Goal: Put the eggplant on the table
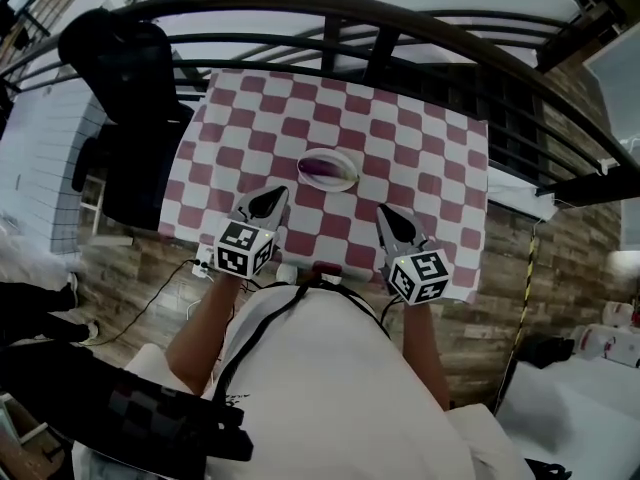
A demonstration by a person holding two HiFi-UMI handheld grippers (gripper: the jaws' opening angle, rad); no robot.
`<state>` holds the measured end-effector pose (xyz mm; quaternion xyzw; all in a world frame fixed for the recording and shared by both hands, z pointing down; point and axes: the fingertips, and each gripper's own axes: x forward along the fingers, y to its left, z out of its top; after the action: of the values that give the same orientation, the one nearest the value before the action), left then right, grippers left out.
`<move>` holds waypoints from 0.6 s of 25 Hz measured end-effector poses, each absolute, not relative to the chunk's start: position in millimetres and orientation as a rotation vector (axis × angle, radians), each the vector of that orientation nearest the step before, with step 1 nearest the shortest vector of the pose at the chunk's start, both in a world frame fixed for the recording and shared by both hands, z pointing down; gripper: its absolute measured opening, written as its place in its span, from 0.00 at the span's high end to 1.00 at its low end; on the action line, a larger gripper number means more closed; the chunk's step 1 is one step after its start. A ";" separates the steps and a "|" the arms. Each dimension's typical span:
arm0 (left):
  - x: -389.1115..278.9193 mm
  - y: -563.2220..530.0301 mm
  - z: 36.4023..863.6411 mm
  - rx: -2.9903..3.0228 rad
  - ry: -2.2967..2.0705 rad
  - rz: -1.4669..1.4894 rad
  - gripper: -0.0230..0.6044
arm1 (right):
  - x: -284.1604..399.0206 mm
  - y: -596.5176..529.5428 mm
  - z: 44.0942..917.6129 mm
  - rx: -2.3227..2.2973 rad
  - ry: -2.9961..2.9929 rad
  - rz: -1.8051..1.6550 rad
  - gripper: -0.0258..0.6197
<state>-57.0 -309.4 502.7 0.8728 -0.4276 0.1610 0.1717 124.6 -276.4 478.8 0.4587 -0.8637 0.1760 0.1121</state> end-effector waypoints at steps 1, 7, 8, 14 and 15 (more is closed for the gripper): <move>-60.3 -310.7 503.1 2.479 -1.209 0.458 0.95 | 122.3 -277.0 478.4 1.351 -2.530 0.514 0.95; -73.2 -317.0 504.5 2.468 -1.195 0.436 0.95 | 111.6 -280.3 474.7 1.364 -2.515 0.488 0.95; -74.0 -317.9 503.5 2.470 -1.193 0.432 0.95 | 110.8 -280.7 474.3 1.367 -2.513 0.486 0.95; -78.0 -319.5 504.9 2.483 -1.178 0.441 0.95 | 108.2 -281.7 475.6 1.390 -2.501 0.488 0.95; -78.9 -319.3 506.1 2.482 -1.175 0.443 0.95 | 107.5 -281.8 476.1 1.393 -2.499 0.488 0.95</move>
<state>-78.9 -319.3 506.1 0.8778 -0.4157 0.1567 0.1790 107.5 -281.8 476.1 0.4766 -0.8548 0.1671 0.1194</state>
